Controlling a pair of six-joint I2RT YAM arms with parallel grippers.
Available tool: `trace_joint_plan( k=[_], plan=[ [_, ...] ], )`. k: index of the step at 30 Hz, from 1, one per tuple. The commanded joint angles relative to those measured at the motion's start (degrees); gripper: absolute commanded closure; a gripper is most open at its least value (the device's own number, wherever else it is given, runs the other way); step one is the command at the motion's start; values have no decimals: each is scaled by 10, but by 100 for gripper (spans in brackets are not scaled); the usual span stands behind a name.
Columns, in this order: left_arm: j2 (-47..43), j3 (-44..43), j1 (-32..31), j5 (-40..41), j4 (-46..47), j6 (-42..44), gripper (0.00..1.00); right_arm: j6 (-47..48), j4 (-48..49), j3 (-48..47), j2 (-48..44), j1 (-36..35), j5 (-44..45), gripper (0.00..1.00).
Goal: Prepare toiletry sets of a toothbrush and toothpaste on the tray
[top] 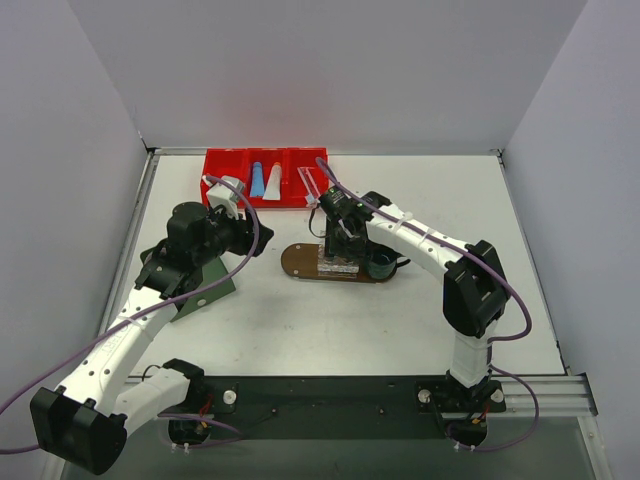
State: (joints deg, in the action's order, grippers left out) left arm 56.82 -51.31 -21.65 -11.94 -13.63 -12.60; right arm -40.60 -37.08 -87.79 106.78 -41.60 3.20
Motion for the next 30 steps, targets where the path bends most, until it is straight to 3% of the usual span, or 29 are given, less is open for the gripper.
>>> trace_joint_plan(
  k=[1,15,30],
  plan=[
    [-1,-16,0,7,4,10,30,3,-24,-14,-9,0,16,59],
    [-3,-18,0,8,1,11,30,-4,-3,-7,-40,0,12,58],
    [-14,-17,1,16,-6,12,30,-1,42,17,-90,-3,-4,71]
  ],
)
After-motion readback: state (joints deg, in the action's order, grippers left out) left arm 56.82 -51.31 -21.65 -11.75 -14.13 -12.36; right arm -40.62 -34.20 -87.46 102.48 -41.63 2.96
